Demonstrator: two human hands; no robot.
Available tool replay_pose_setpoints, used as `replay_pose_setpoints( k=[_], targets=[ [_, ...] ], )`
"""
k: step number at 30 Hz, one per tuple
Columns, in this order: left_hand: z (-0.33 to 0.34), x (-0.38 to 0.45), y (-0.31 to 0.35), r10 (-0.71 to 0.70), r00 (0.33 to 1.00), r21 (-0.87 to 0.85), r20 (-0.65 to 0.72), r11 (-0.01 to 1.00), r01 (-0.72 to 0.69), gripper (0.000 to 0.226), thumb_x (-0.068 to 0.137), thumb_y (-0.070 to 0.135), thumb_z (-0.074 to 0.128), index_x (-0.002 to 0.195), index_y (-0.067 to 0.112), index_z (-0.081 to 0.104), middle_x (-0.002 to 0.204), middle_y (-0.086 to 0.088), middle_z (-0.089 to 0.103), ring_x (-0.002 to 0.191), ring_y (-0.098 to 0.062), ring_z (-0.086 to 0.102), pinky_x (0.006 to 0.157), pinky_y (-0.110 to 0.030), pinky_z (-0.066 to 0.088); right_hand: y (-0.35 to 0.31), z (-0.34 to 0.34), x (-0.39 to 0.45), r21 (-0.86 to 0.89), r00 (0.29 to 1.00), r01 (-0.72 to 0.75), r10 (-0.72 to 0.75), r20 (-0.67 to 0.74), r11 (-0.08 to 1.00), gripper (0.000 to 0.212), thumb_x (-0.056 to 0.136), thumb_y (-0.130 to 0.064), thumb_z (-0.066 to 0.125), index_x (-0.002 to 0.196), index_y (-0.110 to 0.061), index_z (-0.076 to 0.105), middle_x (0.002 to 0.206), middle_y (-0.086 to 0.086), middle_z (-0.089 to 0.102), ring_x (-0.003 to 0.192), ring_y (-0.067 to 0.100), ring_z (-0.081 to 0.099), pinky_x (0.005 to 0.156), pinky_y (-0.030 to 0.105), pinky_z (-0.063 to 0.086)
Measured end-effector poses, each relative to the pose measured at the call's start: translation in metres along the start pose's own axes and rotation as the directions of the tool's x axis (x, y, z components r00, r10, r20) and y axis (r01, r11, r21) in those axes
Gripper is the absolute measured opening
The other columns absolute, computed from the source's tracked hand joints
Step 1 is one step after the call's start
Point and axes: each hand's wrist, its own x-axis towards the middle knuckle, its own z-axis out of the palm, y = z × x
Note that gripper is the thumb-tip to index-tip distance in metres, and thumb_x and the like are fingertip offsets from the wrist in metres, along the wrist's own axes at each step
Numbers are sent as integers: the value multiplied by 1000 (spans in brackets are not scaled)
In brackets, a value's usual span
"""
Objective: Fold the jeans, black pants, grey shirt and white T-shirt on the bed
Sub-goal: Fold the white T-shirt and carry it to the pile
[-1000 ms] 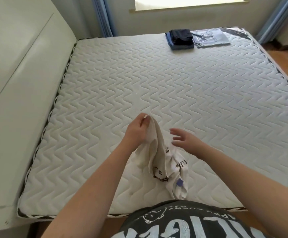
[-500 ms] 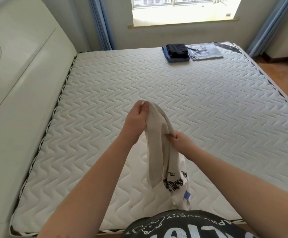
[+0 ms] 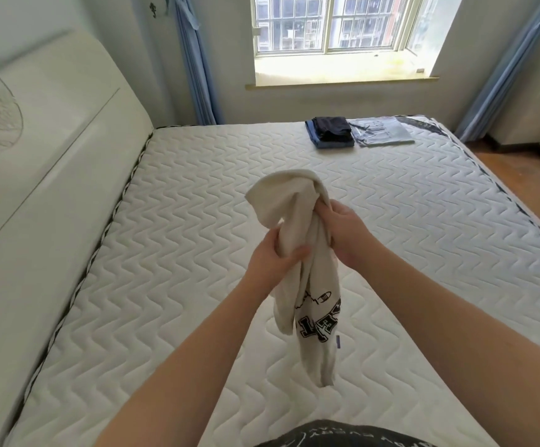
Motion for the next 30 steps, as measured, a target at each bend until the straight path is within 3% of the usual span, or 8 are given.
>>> replay_pose_setpoints(
  k=[3,6,11,16,19,22,25,30],
  targets=[
    [-13,16,2,73,991,109,-109,992,-62,16,90,35,58,105,32,63,86,19,63,88,-12,63,61,-14,39,-6,-2,3,-63,998,58,-60,-29,996,35,86,-41,70,107,-13,63,105,11,69,94,23,65,84,42,53],
    [-39,30,7,129,991,243,-22,963,-120,25,92,21,52,113,23,66,91,10,63,89,-15,60,65,-24,40,-8,-16,10,-124,993,82,-91,-74,989,25,85,-25,73,105,-15,60,102,6,66,89,18,62,75,32,51],
    [-84,48,28,223,975,349,-1,914,-208,46,78,11,44,112,30,69,101,8,71,97,-13,62,79,-28,47,9,-48,17,-222,988,19,-53,-145,975,12,85,-6,65,96,-7,62,86,6,59,78,18,51,68,30,43],
    [-78,43,36,304,949,424,86,851,-311,48,83,9,43,120,30,65,108,13,66,101,-9,58,77,-12,39,30,-54,13,-443,994,-55,8,-109,895,11,81,-9,69,84,-15,60,77,-1,57,73,15,49,65,28,38],
    [-65,36,28,323,925,494,199,783,-379,52,82,-2,44,123,23,64,107,0,62,103,-20,58,85,-28,44,41,-49,7,-429,995,-97,95,-26,898,26,79,-2,68,93,-20,57,95,-1,62,92,16,59,78,28,45],
    [-53,25,18,308,894,569,327,691,-446,52,86,-2,46,122,29,66,103,-2,56,95,-23,57,82,-38,47,49,-45,1,-247,982,-122,154,112,961,46,82,3,67,120,-19,52,119,4,64,108,17,64,91,30,48],
    [-44,13,9,318,874,591,367,645,-484,55,86,-2,47,121,37,68,102,-2,54,93,-21,55,80,-36,46,52,-41,-6,-251,972,-78,130,197,965,57,84,-6,70,132,-29,52,120,3,65,109,16,63,90,27,49],
    [-37,4,-2,324,877,610,354,631,-480,56,83,-4,48,121,31,66,105,-1,56,95,-22,55,77,-36,47,61,-35,-14,-407,976,62,30,217,912,35,83,-25,76,115,-36,68,105,1,71,97,14,67,83,27,56]
  ],
)
